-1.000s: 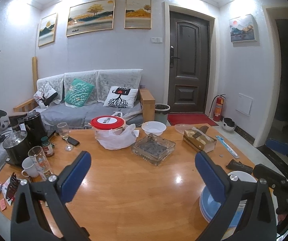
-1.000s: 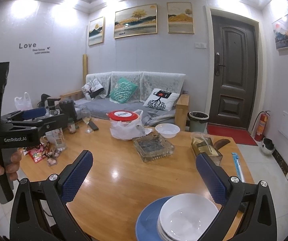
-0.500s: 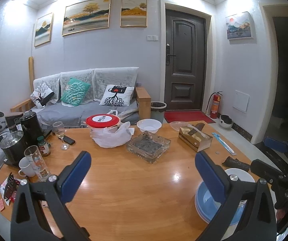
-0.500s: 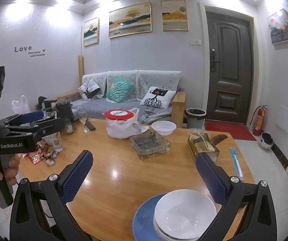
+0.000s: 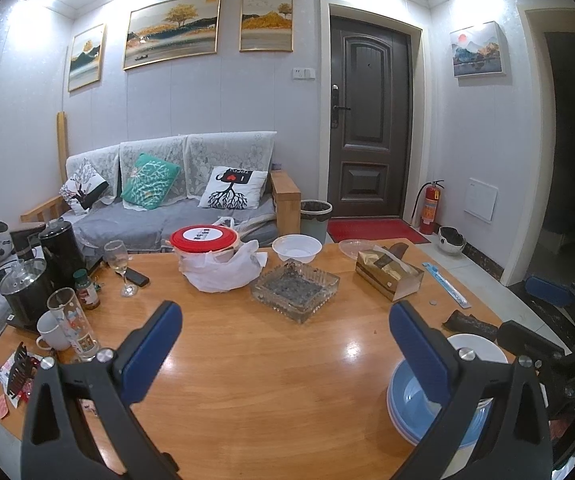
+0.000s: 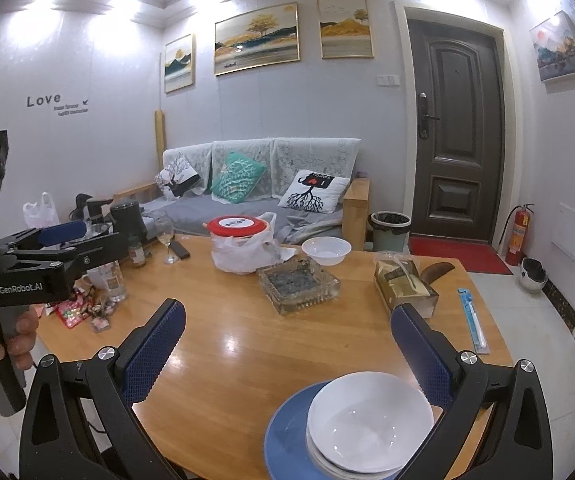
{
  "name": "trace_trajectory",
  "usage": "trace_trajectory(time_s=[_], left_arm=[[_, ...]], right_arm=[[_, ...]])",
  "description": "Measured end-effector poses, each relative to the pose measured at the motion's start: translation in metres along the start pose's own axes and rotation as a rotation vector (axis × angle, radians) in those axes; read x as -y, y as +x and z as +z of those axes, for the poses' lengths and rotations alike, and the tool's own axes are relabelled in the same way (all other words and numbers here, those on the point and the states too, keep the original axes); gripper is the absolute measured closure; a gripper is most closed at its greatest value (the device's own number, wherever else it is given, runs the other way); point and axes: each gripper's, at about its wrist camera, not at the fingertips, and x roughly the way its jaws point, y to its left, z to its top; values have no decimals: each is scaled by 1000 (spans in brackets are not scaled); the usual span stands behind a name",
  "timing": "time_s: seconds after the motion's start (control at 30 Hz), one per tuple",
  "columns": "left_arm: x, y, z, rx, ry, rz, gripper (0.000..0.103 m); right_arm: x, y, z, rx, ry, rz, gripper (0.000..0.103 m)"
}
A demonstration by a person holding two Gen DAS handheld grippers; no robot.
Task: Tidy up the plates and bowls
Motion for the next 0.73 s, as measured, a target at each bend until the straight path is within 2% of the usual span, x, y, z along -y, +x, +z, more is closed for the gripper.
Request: trace_trajectory(time_s=[0.73], left_arm=[[5,-2,-1,-3,6,-8,0]], right_arm=[[-5,-2,-2,5,19,1,1]])
